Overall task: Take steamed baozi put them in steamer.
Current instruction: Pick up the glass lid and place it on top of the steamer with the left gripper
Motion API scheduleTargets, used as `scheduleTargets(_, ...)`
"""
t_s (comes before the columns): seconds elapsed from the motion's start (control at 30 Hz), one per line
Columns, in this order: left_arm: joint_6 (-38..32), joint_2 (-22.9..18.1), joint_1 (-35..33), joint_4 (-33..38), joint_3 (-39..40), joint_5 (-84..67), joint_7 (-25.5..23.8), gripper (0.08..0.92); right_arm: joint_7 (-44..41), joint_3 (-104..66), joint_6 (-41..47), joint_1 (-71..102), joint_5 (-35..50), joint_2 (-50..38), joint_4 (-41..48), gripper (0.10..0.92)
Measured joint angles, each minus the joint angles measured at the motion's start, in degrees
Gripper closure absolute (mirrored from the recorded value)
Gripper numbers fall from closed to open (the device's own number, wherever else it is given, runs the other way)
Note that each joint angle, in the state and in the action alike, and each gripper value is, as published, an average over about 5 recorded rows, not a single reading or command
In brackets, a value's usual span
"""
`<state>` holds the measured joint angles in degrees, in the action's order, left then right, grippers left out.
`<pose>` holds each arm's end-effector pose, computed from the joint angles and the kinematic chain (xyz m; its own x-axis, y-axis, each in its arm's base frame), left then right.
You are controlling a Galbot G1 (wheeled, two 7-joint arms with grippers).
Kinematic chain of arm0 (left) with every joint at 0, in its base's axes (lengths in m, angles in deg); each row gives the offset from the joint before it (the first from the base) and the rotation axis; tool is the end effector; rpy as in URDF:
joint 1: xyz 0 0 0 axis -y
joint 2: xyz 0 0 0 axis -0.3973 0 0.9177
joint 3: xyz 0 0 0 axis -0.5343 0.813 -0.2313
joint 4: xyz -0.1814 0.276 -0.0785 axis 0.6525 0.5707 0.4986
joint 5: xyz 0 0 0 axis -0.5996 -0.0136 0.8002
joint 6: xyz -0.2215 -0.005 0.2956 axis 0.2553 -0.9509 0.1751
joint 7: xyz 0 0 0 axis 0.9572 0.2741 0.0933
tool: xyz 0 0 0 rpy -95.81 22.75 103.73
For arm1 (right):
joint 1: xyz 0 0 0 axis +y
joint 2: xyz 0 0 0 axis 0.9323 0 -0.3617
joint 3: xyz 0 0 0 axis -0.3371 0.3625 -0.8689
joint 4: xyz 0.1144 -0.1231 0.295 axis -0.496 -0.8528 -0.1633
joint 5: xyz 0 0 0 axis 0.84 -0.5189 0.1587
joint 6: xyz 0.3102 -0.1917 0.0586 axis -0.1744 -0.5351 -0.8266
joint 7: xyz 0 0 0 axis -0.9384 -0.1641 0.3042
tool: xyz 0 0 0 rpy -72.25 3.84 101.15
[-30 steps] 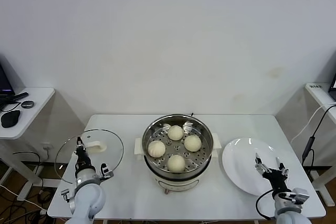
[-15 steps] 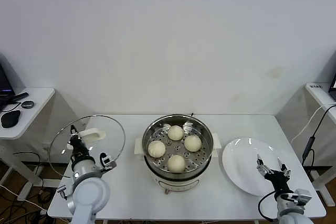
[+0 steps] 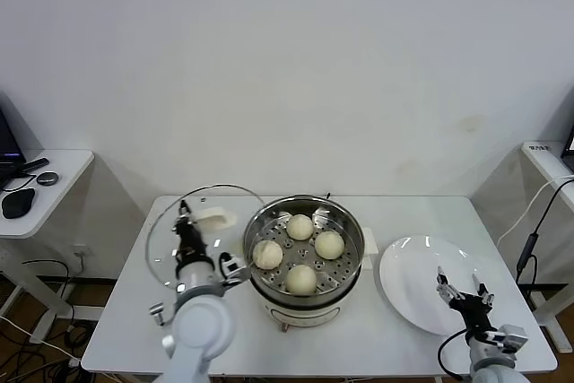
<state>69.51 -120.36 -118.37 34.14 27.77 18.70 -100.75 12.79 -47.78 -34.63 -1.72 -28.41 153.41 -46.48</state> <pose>0.2992 -0.0765 -0.2062 -0.9368 -0.3439 0.0649 0.0080 0.1643 0.9864 0.2252 -0.1738 -0.3629 -0.9685 0.1529 0.1963 0.1852 0.9699 0.1582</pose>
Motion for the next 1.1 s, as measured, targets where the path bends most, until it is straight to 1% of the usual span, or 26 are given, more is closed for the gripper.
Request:
scheduleTargets(0.33,0.29,-3.45,5.81,-4.31,9.65,-0.76,-0.73,0.822,-0.03,-0.61,0.12,-0.21,-0.84,0.69,0.62,0.203)
scheduleTargets(0.53,0.40,-3.82,8.38,-7.63,14.81,-3.81,1.32,0.822,-0.07,-0.62,0.09,-0.36,-1.06,0.88,0.99,0.203)
scheduleTargets(0.87,0.46,-4.88,8.95,-11.72,19.06,-3.41,3.72,0.822,-0.12,-0.47,0.10,-0.80,-1.10,0.95,1.22,0.203)
scheduleTargets(1.1,0.46,-5.61,8.59,-13.42,20.73,-0.55,4.15,0.822,-0.21,-0.44,0.04,-0.69,-1.10,0.87,1.32,0.203)
